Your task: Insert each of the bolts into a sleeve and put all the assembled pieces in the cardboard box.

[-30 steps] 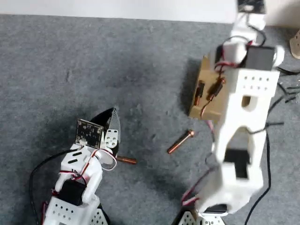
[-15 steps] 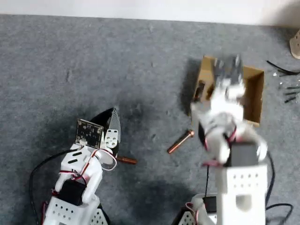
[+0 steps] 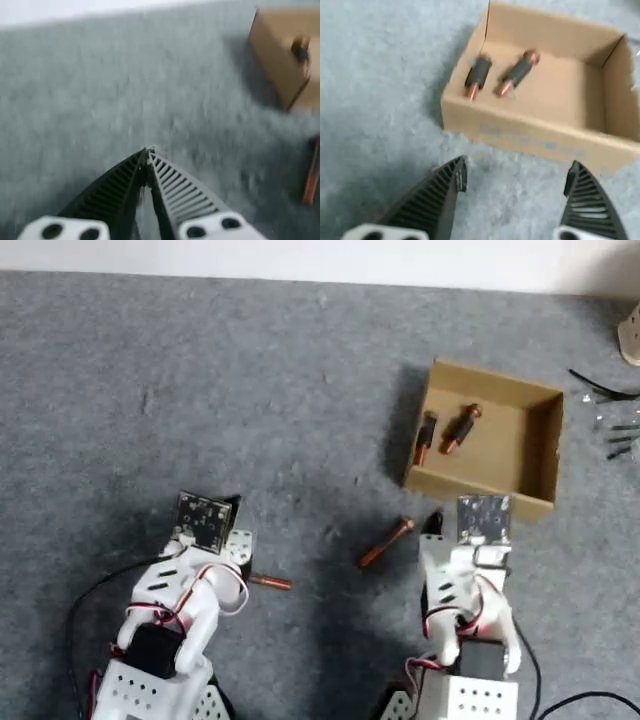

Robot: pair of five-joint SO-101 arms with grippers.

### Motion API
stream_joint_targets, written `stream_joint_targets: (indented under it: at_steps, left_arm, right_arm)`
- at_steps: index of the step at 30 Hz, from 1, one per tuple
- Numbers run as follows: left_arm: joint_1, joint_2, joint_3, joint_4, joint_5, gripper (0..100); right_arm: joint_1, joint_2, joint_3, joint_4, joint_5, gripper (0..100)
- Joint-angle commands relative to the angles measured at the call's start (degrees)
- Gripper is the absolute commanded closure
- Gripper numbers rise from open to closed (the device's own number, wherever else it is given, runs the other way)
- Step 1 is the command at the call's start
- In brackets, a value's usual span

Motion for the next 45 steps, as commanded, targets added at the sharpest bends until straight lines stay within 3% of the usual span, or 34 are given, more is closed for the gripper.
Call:
stream_joint_targets:
  at_steps: [1,5,10,14,18,45]
  left_arm:
    - [-0.48,-0.13,1.27,10.11,-0.53,99]
    - [-0.57,-0.22,1.27,15.91,-0.53,99]
    - [-0.57,-0.13,1.27,22.59,-0.53,99]
    - [-0.40,-0.48,1.27,32.88,-0.44,99]
    - [-0.31,-0.48,1.27,33.05,-0.44,99]
    - [-0.22,-0.48,1.27,33.05,-0.44,99]
  right_arm:
    - [0.84,-0.84,8.92,-2.07,0.79,72.1]
    - [0.84,-0.40,9.19,-0.66,0.79,72.1]
    - [0.84,-0.22,9.19,7.78,1.14,72.1]
    - [1.36,-0.22,9.19,16.84,1.14,72.1]
    - [6.29,-0.84,9.19,25.45,1.14,72.1]
    - [6.99,-1.10,9.19,25.19,1.14,72.1]
